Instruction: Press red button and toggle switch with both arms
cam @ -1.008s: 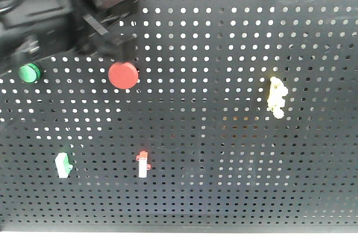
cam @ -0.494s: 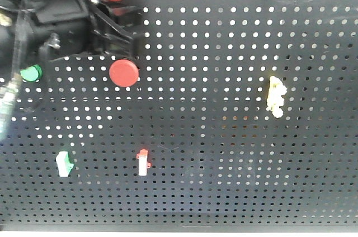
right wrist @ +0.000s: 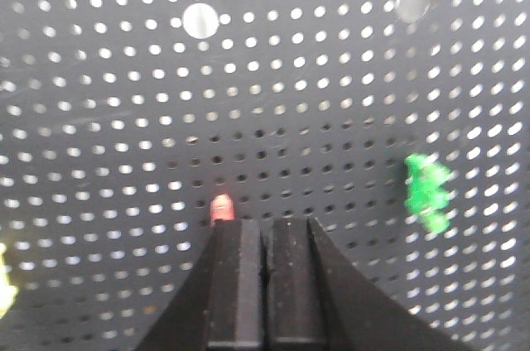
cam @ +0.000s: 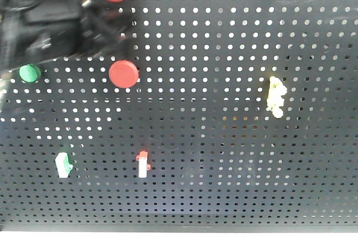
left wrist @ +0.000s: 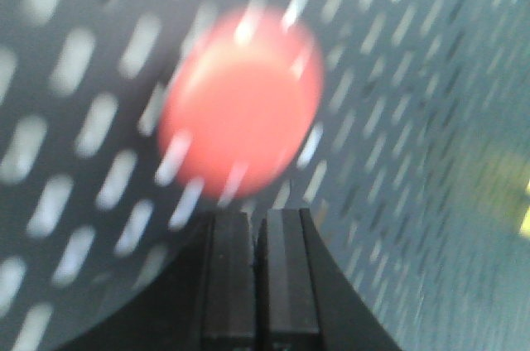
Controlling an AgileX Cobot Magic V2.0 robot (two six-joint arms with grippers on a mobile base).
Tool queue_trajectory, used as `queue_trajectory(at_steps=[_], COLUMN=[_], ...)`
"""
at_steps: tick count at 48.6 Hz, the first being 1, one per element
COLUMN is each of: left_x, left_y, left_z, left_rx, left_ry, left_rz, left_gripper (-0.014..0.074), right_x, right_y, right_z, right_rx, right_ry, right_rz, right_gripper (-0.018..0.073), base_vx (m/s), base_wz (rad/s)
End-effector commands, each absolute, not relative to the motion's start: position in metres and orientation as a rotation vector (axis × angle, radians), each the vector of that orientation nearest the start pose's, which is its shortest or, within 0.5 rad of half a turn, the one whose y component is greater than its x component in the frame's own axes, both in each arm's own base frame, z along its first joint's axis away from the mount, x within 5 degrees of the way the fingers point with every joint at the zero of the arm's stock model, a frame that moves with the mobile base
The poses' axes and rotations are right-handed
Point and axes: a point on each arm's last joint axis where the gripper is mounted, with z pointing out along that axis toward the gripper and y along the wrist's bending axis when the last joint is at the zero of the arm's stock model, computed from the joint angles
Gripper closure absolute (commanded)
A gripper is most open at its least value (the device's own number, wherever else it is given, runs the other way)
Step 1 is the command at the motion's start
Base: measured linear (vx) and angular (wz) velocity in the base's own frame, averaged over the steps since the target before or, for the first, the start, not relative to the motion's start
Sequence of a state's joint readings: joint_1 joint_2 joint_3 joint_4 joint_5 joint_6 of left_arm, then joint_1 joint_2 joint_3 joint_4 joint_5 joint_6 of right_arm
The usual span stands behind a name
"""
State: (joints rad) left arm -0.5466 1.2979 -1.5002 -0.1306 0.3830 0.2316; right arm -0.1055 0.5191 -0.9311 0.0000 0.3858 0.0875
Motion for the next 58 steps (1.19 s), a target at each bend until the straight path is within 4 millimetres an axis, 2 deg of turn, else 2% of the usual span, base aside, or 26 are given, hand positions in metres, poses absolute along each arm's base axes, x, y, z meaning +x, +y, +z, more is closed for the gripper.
queue_trajectory(at_steps=[1, 15, 23, 28, 31, 38, 48, 49, 58], left_x=[0.218, 0.16, 0.117, 0.091, 0.074, 0.052, 0.043, 0.044, 0.044], left_y=[-0.138, -0.113, -0.085, -0.066, -0.055, -0.04, -0.034, -0.035, -0.034], left_z=[0.509, 0.475, 0.451, 0.432, 0.423, 0.405, 0.394, 0.395, 0.395], left_rx=[0.505, 0.512, 0.504, 0.494, 0.482, 0.46, 0.463, 0.461, 0.459], left_ry=[1.442, 1.385, 1.351, 1.328, 1.305, 1.305, 1.328, 1.324, 1.319], left_rz=[-0.408, -0.445, -0.455, -0.46, -0.47, -0.505, -0.518, -0.518, -0.518], left_gripper=[0.0594, 0.0594, 0.0594, 0.0594, 0.0594, 0.0594, 0.0594, 0.0594, 0.0594], right_x=[0.073, 0.074, 0.078, 0.09, 0.099, 0.125, 0.171, 0.191, 0.223], right_y=[-0.007, 0.0, 0.011, 0.023, 0.029, 0.04, 0.047, 0.063, 0.104], right_z=[0.459, 0.453, 0.452, 0.453, 0.455, 0.466, 0.497, 0.518, 0.524], right_rx=[0.151, 0.141, -0.018, -0.137, -0.187, -0.271, -0.374, -0.426, -0.444], right_ry=[1.377, 1.451, 1.47, 1.457, 1.437, 1.368, 1.347, 1.323, 1.346], right_rz=[0.019, 0.115, 0.153, 0.27, 0.356, 0.557, 0.744, 0.797, 0.787], right_gripper=[0.0562, 0.0562, 0.0562, 0.0562, 0.0562, 0.0562, 0.0562, 0.0562, 0.0562], base_vx=[0.0, 0.0, 0.0, 0.0, 0.0, 0.0, 0.0, 0.0, 0.0], base_wz=[0.0, 0.0, 0.0, 0.0, 0.0, 0.0, 0.0, 0.0, 0.0])
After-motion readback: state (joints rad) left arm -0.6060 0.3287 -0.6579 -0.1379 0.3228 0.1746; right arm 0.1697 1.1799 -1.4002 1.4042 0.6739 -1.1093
